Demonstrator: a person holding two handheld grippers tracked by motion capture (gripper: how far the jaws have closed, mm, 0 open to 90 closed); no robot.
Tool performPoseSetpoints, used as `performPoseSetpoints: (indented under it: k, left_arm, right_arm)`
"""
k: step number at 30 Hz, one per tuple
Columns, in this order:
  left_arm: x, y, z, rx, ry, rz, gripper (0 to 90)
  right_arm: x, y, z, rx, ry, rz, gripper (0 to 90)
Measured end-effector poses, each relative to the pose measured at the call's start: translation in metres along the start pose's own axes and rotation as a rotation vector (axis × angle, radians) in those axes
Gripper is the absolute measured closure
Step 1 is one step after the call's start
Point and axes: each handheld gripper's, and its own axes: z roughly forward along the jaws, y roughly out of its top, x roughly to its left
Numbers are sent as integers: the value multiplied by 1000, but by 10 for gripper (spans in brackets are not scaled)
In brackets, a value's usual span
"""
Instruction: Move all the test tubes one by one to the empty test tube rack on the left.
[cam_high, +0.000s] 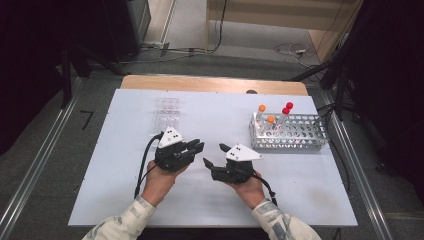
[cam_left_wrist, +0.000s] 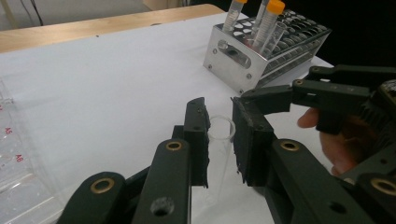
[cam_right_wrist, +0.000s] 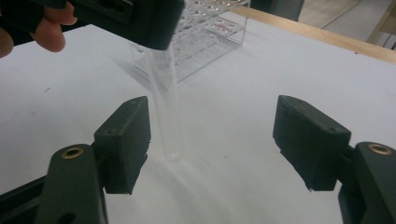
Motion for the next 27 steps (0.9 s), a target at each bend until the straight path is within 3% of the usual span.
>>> performPoseSetpoints:
  k: [17,27]
  left_arm:
    - [10,6,-2,-10,19,-23,767]
    - [27,21,-6,-34,57,-46,766]
  right_arm:
    - [-35,-10,-34,-5,-71,59,262]
    - [-39,-13,-39,-10,-89,66,262]
